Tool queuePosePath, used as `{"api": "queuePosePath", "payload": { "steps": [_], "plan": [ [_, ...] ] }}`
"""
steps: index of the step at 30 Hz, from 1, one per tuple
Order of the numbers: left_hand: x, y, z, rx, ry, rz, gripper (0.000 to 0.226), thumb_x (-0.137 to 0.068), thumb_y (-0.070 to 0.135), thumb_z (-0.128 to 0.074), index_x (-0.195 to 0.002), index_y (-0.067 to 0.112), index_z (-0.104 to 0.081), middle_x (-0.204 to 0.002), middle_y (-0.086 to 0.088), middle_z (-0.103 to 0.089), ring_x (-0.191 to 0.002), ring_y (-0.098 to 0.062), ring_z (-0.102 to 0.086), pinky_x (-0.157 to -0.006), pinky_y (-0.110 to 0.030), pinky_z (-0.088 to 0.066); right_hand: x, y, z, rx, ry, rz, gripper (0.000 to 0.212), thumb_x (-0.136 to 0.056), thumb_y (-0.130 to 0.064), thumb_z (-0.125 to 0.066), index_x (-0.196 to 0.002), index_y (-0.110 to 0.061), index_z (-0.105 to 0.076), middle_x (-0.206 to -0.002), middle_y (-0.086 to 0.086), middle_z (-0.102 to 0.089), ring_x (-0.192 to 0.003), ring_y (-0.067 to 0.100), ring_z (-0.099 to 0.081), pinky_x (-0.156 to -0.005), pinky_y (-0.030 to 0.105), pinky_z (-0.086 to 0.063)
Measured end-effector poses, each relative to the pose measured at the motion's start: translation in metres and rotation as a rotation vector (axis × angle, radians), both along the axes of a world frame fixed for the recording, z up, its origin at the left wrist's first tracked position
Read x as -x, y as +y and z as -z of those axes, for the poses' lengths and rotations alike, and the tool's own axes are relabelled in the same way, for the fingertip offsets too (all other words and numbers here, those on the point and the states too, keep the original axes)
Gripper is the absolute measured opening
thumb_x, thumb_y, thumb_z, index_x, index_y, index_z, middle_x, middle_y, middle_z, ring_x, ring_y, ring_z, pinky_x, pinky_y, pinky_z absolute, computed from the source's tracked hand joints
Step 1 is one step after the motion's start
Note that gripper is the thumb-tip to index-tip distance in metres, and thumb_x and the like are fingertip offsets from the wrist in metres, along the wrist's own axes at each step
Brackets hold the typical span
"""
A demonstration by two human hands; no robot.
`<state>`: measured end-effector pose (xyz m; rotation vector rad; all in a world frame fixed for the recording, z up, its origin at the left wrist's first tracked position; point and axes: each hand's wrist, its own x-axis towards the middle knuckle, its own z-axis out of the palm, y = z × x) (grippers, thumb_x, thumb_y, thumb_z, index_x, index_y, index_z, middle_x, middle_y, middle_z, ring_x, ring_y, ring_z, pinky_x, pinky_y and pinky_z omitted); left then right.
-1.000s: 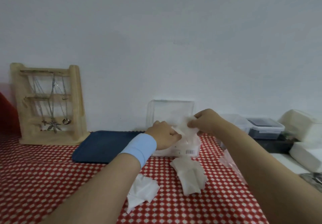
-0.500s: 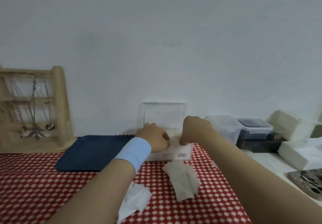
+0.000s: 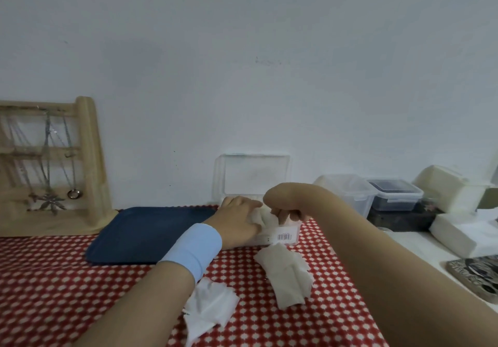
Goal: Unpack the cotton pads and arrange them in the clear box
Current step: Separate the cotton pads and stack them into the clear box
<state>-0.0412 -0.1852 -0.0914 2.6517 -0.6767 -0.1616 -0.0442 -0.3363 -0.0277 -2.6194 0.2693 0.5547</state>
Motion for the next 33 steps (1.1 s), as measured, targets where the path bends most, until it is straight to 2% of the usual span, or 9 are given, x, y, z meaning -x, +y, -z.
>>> {"api": "queuePosePath", "payload": {
  "steps": [7, 11, 14, 16, 18, 20, 23, 29, 33],
  "plan": [
    [0.001, 0.0, -0.009, 0.014, 0.048, -0.03, 0.059, -0.106, 0.034, -0.038, -0.162, 0.026, -0.02, -0.168, 0.002, -0.019, -0.155, -0.019, -0.013, -0.124, -0.037, -0.016, 0.006, -0.009, 0.001, -0.062, 0.001, 0.021, 0.043, -0.098, -0.017, -0.03, -0.12, -0.003, -0.064, -0.115, 0.008, -0.072, -0.049, 0.014, -0.031, -0.051, 0.026, -0.031],
    [-0.007, -0.003, 0.0, -0.136, 0.018, 0.01, 0.061, -0.106, 0.041, -0.033, -0.163, 0.026, -0.016, -0.171, 0.001, -0.011, -0.157, -0.021, -0.007, -0.127, -0.04, -0.01, 0.013, -0.008, 0.005, -0.114, 0.013, -0.023, 0.04, -0.093, -0.007, -0.037, -0.127, -0.005, -0.058, -0.106, 0.008, -0.063, -0.048, 0.014, -0.031, -0.048, 0.025, -0.029],
    [-0.01, -0.004, -0.003, -0.092, -0.002, -0.035, 0.058, -0.108, 0.036, -0.027, -0.163, 0.022, -0.015, -0.171, 0.0, -0.013, -0.157, -0.021, -0.011, -0.127, -0.038, -0.011, 0.007, -0.021, 0.005, -0.143, -0.187, 0.056, 0.026, -0.094, -0.01, -0.044, -0.106, -0.004, -0.066, -0.097, 0.002, -0.075, -0.047, 0.018, -0.049, -0.051, 0.026, -0.041],
    [-0.011, -0.005, -0.007, -0.09, -0.051, -0.056, 0.056, -0.11, 0.034, -0.024, -0.163, 0.019, -0.015, -0.171, -0.002, -0.012, -0.156, -0.02, -0.012, -0.126, -0.034, -0.008, 0.005, -0.032, 0.007, 0.005, -0.432, 0.112, 0.019, -0.092, -0.016, -0.045, -0.087, -0.009, -0.062, -0.083, 0.003, -0.069, -0.062, 0.023, -0.059, -0.061, 0.028, -0.045],
    [-0.014, -0.007, -0.007, -0.124, -0.067, -0.067, 0.055, -0.11, 0.034, -0.022, -0.162, 0.017, -0.016, -0.17, -0.005, -0.013, -0.156, -0.021, -0.013, -0.125, -0.034, -0.009, 0.006, -0.035, 0.018, 0.215, -0.558, -0.003, 0.032, -0.1, -0.029, -0.038, -0.111, -0.014, -0.065, -0.112, 0.009, -0.068, -0.1, 0.028, -0.063, -0.083, 0.035, -0.048],
    [-0.016, -0.01, -0.001, -0.176, -0.048, -0.071, 0.055, -0.11, 0.036, -0.021, -0.162, 0.017, -0.015, -0.17, -0.006, -0.012, -0.156, -0.022, -0.011, -0.127, -0.038, -0.008, 0.01, -0.031, 0.035, 0.289, -0.512, -0.223, 0.047, -0.107, -0.04, -0.031, -0.143, -0.017, -0.048, -0.146, 0.01, -0.051, -0.133, 0.032, -0.046, -0.108, 0.045, -0.038],
    [-0.02, -0.014, 0.009, -0.232, -0.082, -0.089, 0.057, -0.11, 0.037, -0.018, -0.163, 0.018, -0.011, -0.172, -0.005, -0.004, -0.157, -0.022, -0.005, -0.128, -0.042, -0.006, 0.012, -0.027, 0.059, 0.486, -0.449, -0.57, 0.043, -0.107, -0.028, -0.037, -0.149, -0.015, -0.038, -0.142, 0.016, -0.042, -0.137, 0.037, -0.036, -0.112, 0.051, -0.036],
    [-0.01, -0.01, 0.005, -0.139, -0.102, -0.117, 0.059, -0.109, 0.043, -0.023, -0.163, 0.019, -0.013, -0.171, -0.003, -0.007, -0.158, -0.019, -0.006, -0.128, -0.04, -0.006, 0.019, -0.028, 0.058, 0.378, -0.413, -0.5, 0.053, -0.109, -0.036, -0.031, -0.159, -0.023, -0.021, -0.169, 0.007, -0.007, -0.156, 0.026, 0.0, -0.122, 0.063, -0.009],
    [0.012, 0.004, -0.001, 0.054, -0.185, -0.141, 0.054, -0.107, 0.047, -0.037, -0.157, 0.028, -0.031, -0.167, 0.004, -0.023, -0.153, -0.018, -0.016, -0.125, -0.036, -0.015, 0.04, -0.032, 0.042, 0.105, -0.707, -0.256, 0.042, -0.104, -0.037, -0.044, -0.145, -0.029, -0.048, -0.155, 0.0, -0.044, -0.137, 0.02, -0.045, -0.113, 0.041, -0.037]
  ]
}}
